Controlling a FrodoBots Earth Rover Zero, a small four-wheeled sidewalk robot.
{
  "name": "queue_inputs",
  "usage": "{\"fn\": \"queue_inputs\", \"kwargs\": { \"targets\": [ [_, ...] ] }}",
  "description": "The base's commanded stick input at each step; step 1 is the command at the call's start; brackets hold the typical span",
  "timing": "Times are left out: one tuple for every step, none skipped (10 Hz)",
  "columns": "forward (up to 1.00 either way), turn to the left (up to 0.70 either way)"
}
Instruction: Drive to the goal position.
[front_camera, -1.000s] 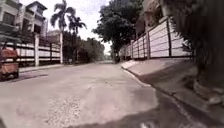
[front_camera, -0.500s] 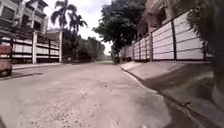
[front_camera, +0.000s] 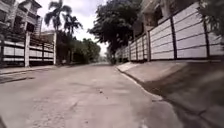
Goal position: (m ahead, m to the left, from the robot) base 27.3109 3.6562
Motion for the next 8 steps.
{"fn": "queue_inputs", "kwargs": {
  "targets": [
    [0.70, 0.00],
    [0.70, 0.00],
    [0.70, 0.00],
    [0.70, 0.00],
    [0.70, 0.00],
    [0.70, 0.00],
    [0.70, 0.00],
    [0.70, 0.00]
  ]
}}
